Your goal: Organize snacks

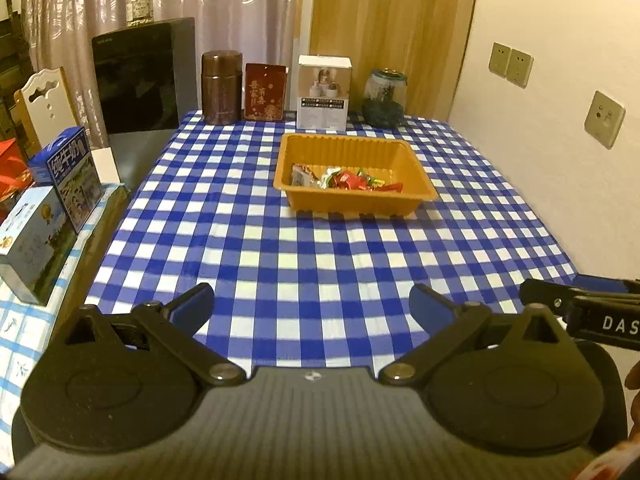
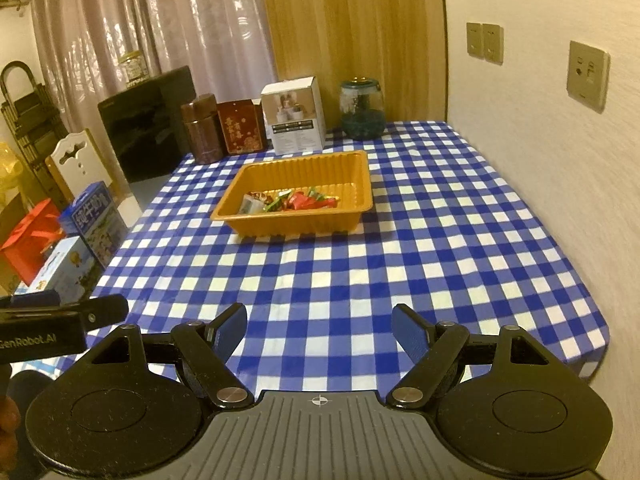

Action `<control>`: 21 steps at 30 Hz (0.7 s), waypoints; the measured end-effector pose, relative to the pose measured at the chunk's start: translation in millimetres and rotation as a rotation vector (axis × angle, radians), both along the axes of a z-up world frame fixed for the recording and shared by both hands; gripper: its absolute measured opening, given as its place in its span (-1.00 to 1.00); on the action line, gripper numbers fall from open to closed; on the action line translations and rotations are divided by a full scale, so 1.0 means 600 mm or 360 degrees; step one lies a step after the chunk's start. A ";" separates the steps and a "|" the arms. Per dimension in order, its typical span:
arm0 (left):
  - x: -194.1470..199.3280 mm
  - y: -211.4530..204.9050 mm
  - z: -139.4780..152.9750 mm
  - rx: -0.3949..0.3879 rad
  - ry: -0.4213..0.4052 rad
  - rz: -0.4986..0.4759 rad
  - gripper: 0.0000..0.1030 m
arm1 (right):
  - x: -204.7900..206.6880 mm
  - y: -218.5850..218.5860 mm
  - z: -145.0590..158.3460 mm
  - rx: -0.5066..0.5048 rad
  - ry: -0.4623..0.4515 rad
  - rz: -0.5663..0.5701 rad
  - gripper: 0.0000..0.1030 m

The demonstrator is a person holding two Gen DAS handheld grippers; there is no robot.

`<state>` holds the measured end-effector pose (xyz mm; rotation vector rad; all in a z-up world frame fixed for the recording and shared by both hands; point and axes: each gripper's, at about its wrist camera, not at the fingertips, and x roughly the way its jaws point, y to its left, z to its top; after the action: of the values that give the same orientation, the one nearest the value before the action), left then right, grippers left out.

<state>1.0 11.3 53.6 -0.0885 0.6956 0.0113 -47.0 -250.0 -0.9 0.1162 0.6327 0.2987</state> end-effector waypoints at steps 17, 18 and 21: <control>-0.030 -0.019 -0.005 0.0022 0.0011 -0.0033 1.00 | -0.030 -0.003 -0.007 -0.0006 0.0013 -0.0018 0.53; -0.030 -0.019 -0.006 0.0022 0.0013 -0.0032 0.99 | -0.031 -0.003 -0.008 -0.0004 0.0015 -0.0019 0.53; -0.029 -0.019 -0.008 0.0018 0.0020 -0.0035 1.00 | -0.031 -0.002 -0.008 -0.0003 0.0019 -0.0019 0.53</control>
<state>-16.3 -0.4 48.7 -0.0699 0.7091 -0.0056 -65.7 -251.3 -5.8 0.1200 0.6437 0.2863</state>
